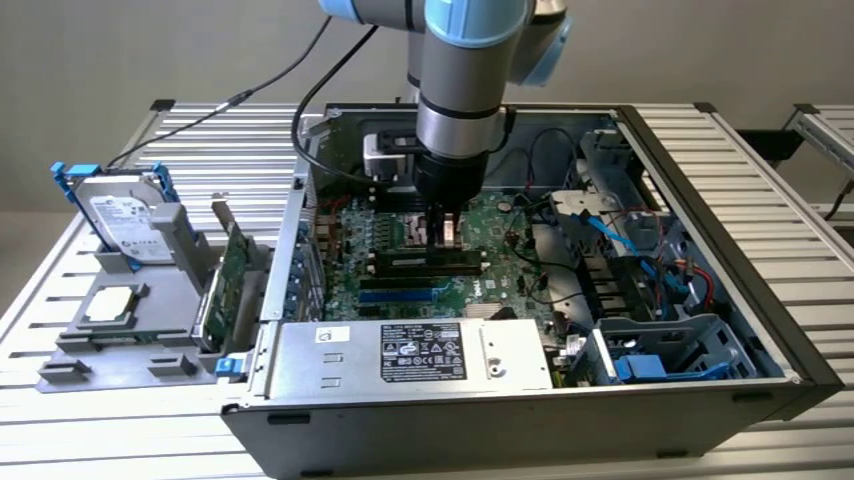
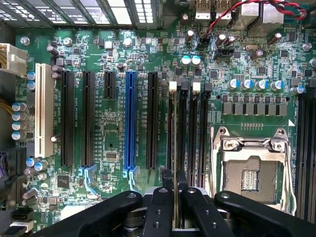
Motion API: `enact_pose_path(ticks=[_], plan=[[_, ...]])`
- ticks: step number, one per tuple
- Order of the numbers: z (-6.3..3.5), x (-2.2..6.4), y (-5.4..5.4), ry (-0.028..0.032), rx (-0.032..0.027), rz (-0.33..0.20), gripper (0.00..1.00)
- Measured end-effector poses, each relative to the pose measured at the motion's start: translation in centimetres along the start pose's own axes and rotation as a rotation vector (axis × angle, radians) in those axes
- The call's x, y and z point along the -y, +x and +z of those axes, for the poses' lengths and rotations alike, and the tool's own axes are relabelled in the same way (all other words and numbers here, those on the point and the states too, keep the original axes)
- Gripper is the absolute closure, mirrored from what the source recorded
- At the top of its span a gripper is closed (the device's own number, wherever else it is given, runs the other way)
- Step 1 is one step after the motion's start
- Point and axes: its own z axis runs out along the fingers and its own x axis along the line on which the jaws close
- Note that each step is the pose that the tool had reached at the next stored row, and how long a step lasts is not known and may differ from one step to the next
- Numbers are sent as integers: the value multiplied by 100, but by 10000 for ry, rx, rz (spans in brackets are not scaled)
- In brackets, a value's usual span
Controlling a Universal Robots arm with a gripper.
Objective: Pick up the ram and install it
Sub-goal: 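Insert the ram into the slot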
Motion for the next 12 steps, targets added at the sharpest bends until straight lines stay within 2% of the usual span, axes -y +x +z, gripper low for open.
enact_pose_path(ticks=[5, 12], plan=[[19, -1, -3, 0, -36, 7, 86], [25, 0, -4, -1, -171, 15, 86]])
